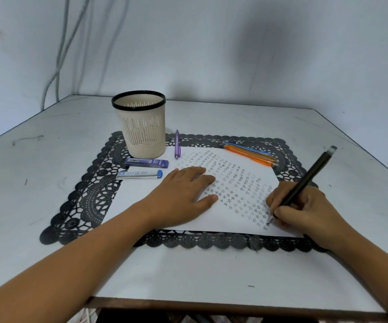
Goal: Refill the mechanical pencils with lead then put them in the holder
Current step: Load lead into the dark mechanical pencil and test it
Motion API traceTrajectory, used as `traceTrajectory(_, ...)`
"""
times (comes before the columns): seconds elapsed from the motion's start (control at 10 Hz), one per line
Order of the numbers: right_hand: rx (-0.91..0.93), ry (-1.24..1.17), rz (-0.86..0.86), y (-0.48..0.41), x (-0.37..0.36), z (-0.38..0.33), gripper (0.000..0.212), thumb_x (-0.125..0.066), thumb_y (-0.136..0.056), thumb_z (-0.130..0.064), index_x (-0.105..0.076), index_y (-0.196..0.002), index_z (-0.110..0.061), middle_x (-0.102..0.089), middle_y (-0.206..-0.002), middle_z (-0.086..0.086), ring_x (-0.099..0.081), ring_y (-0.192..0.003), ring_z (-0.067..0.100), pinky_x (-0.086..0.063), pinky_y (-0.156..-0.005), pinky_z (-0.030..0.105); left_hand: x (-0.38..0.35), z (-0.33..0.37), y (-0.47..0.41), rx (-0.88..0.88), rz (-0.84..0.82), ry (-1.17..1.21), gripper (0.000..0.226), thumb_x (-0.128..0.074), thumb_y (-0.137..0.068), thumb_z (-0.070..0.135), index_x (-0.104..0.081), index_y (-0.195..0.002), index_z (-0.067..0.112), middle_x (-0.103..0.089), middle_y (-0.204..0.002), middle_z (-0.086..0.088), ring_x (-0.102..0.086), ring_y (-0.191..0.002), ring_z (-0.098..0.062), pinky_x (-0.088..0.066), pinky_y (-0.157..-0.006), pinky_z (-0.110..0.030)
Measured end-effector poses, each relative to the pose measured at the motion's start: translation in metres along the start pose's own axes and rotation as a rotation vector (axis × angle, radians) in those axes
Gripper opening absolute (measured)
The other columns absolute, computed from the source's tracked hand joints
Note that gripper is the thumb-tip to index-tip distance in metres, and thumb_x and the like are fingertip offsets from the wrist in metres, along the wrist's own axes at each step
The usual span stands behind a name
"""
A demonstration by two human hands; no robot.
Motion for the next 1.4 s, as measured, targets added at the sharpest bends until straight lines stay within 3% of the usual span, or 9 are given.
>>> traceTrajectory(0.2, 0.034, 0.081, 0.060, 0.000, 0.000, -0.004, 0.014, -0.053, -0.059, -0.005, -0.059, -0.055, -0.018, -0.059, -0.060, 0.000, -0.051, -0.055, 0.010, -0.041, -0.050, 0.017, 0.000, 0.000, 0.000, -0.001, 0.003, -0.003, 0.050, -0.034, -0.094, 0.049, -0.028, -0.140, 0.030, -0.019, -0.152, 0.005, -0.015, -0.136, -0.010, -0.009, -0.114, -0.029)
traceTrajectory(0.5, 0.029, 0.063, -0.019, -0.001, 0.000, -0.003, 0.011, -0.050, -0.059, -0.002, -0.056, -0.055, -0.010, -0.058, -0.061, 0.006, -0.049, -0.057, 0.020, -0.039, -0.051, 0.026, 0.000, 0.000, 0.000, -0.007, 0.006, -0.007, 0.051, -0.034, -0.094, 0.049, -0.028, -0.140, 0.030, -0.019, -0.152, 0.004, -0.015, -0.136, -0.010, -0.009, -0.113, -0.029)
traceTrajectory(0.8, -0.214, -0.529, -0.019, -0.015, 0.011, 0.002, 0.012, -0.066, -0.048, -0.011, -0.057, -0.055, -0.008, -0.050, -0.060, 0.009, -0.043, -0.042, 0.014, -0.035, -0.039, 0.022, -0.001, -0.002, -0.001, -0.016, 0.026, -0.013, 0.051, -0.034, -0.093, 0.050, -0.029, -0.140, 0.030, -0.020, -0.152, 0.004, -0.016, -0.137, -0.011, -0.009, -0.113, -0.028)
traceTrajectory(0.9, -0.293, -0.526, 0.004, -0.021, 0.010, 0.000, 0.020, -0.050, -0.075, -0.008, -0.057, -0.057, -0.005, -0.047, -0.062, 0.011, -0.042, -0.041, 0.014, -0.032, -0.038, 0.022, -0.001, -0.003, -0.001, -0.020, 0.037, -0.002, 0.050, -0.036, -0.093, 0.050, -0.031, -0.139, 0.030, -0.022, -0.151, 0.004, -0.017, -0.136, -0.010, -0.010, -0.112, -0.027)
traceTrajectory(1.0, -0.304, -0.434, 0.029, -0.029, 0.006, -0.007, 0.026, -0.037, -0.087, 0.004, -0.055, -0.069, -0.001, -0.047, -0.065, 0.013, -0.045, -0.045, 0.015, -0.038, -0.041, 0.023, 0.000, -0.004, -0.003, -0.046, 0.098, 0.073, 0.046, -0.036, -0.093, 0.049, -0.040, -0.134, 0.029, -0.037, -0.143, 0.006, -0.030, -0.131, -0.012, -0.022, -0.110, -0.031)
traceTrajectory(1.1, -0.231, -0.320, -0.023, -0.040, -0.005, -0.021, 0.014, -0.045, -0.088, 0.005, -0.055, -0.081, -0.002, -0.055, -0.069, 0.013, -0.053, -0.052, 0.016, -0.046, -0.045, 0.022, 0.009, -0.001, -0.001, -0.026, 0.225, 0.280, 0.044, -0.034, -0.092, 0.049, -0.047, -0.128, 0.027, -0.055, -0.120, 0.010, -0.048, -0.111, -0.005, -0.035, -0.095, -0.022)
traceTrajectory(1.2, -0.169, -0.232, -0.045, -0.051, -0.020, -0.036, 0.007, -0.053, -0.086, 0.003, -0.053, -0.087, -0.004, -0.060, -0.076, 0.014, -0.057, -0.059, 0.015, -0.048, -0.051, 0.023, 0.018, 0.002, 0.001, -0.039, 0.335, 0.358, 0.048, -0.033, -0.086, 0.054, -0.054, -0.119, 0.025, -0.057, -0.100, 0.016, -0.049, -0.093, 0.005, -0.038, -0.081, -0.014)
traceTrajectory(1.3, -0.136, -0.211, -0.050, -0.062, -0.035, -0.046, 0.007, -0.057, -0.085, 0.001, -0.053, -0.086, -0.005, -0.061, -0.075, 0.010, -0.058, -0.062, 0.015, -0.046, -0.056, 0.026, 0.018, 0.002, 0.000, -0.062, 0.373, 0.404, 0.043, -0.035, -0.084, 0.054, -0.058, -0.106, 0.025, -0.060, -0.092, 0.013, -0.051, -0.089, 0.003, -0.037, -0.074, -0.009)
traceTrajectory(1.4, -0.119, -0.226, -0.042, -0.072, -0.045, -0.050, 0.009, -0.059, -0.084, -0.001, -0.054, -0.085, -0.009, -0.059, -0.071, 0.005, -0.057, -0.061, 0.014, -0.044, -0.054, 0.025, 0.017, -0.001, -0.002, -0.050, 0.398, 0.437, 0.023, -0.042, -0.091, 0.041, -0.058, -0.093, 0.024, -0.060, -0.085, 0.011, -0.051, -0.085, 0.000, -0.037, -0.069, -0.009)
Point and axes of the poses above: each hand's wrist, its own y-axis away from the middle knuckle, its own x-axis out of the back of the hand, z = x × y, the point moved 3 cm from there along -y, towards the middle knuckle
